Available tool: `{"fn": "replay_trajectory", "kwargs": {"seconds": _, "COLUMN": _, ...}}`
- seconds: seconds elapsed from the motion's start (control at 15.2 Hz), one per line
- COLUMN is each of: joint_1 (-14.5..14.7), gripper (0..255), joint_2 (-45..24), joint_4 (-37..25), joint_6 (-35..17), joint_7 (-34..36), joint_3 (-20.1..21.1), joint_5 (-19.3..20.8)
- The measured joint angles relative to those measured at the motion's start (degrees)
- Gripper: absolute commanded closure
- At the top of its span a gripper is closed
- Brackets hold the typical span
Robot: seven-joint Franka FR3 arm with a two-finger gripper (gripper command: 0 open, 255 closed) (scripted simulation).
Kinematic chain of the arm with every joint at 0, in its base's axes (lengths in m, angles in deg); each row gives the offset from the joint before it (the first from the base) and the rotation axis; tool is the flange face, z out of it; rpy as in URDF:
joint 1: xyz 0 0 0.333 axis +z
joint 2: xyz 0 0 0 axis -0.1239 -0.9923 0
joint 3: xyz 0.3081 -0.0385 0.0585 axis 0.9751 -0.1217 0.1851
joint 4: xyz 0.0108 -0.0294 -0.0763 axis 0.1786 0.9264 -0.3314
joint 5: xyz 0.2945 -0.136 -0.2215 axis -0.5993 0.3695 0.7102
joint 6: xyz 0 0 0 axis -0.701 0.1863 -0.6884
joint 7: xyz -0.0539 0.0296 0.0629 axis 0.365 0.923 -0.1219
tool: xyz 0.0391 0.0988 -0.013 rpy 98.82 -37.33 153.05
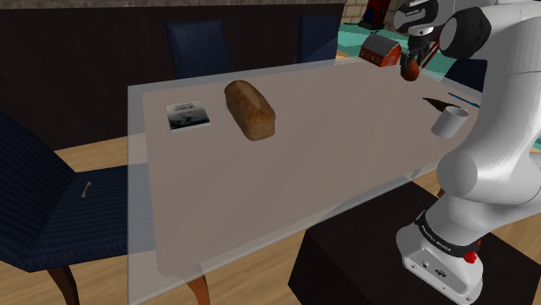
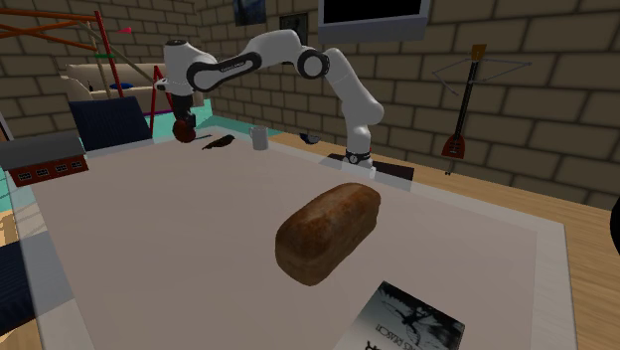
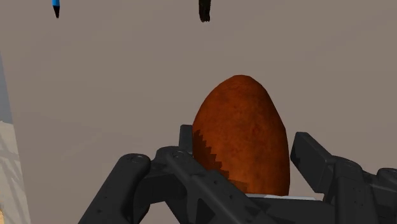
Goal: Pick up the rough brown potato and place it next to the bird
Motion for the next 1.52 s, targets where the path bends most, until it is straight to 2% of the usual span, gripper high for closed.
{"fn": "replay_trajectory", "kwargs": {"seconds": 1.06, "joint_1": 0.2, "gripper": 255, "joint_2": -2.7, "joint_4": 7.6, "joint_6": -10.5, "joint_7": 2.5, "joint_3": 0.0, "joint_5": 0.6}}
{"fn": "replay_trajectory", "kwargs": {"seconds": 1.52, "joint_1": 0.2, "gripper": 255, "joint_2": -3.1, "joint_4": 7.3, "joint_6": -11.1, "joint_7": 2.7, "joint_3": 0.1, "joint_5": 0.6}}
